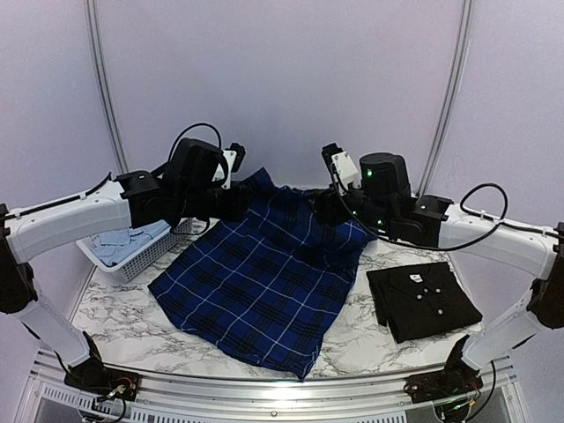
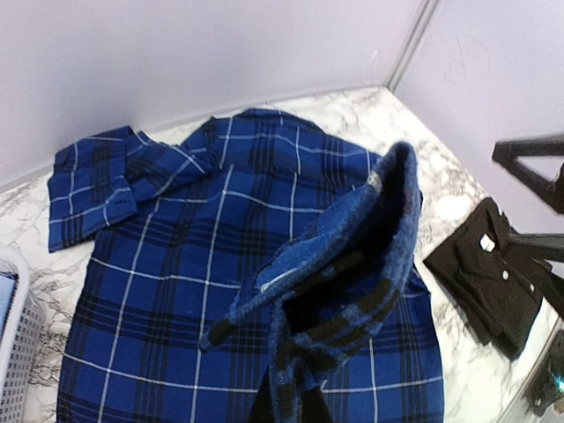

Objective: Fold and stack the long sleeve shirts
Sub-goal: Fold the flattened shirt at the center of the board.

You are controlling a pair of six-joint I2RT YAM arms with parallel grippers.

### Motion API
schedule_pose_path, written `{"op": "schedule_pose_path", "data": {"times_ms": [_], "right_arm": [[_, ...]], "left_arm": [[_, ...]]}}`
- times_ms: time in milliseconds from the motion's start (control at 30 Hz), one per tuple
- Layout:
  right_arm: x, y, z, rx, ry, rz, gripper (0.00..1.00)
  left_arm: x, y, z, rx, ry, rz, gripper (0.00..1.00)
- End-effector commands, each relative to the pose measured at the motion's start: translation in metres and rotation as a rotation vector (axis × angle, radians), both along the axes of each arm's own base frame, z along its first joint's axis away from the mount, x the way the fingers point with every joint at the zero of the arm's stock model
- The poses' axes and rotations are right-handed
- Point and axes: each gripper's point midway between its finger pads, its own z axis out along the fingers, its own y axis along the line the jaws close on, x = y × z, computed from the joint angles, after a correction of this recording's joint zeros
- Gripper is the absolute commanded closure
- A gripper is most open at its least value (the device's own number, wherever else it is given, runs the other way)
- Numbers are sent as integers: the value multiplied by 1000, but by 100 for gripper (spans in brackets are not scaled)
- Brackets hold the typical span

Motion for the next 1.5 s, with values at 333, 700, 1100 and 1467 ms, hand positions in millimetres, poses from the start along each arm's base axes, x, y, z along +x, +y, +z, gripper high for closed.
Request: {"op": "schedule_pose_path", "data": {"times_ms": [333, 700, 1100, 1467], "right_arm": [[61, -161, -103, 152, 360, -521, 31], [105, -191, -161, 665, 567, -412, 33], [154, -214, -169, 1019, 553, -351, 30], [180, -203, -175, 1048, 606, -317, 48]], "left_arm": [[30, 26, 45, -64, -37, 76, 98], [25, 38, 32, -30, -9, 100, 97], [20, 45, 23, -24, 14, 109, 97], [21, 41, 21, -27, 22, 95, 97]]}}
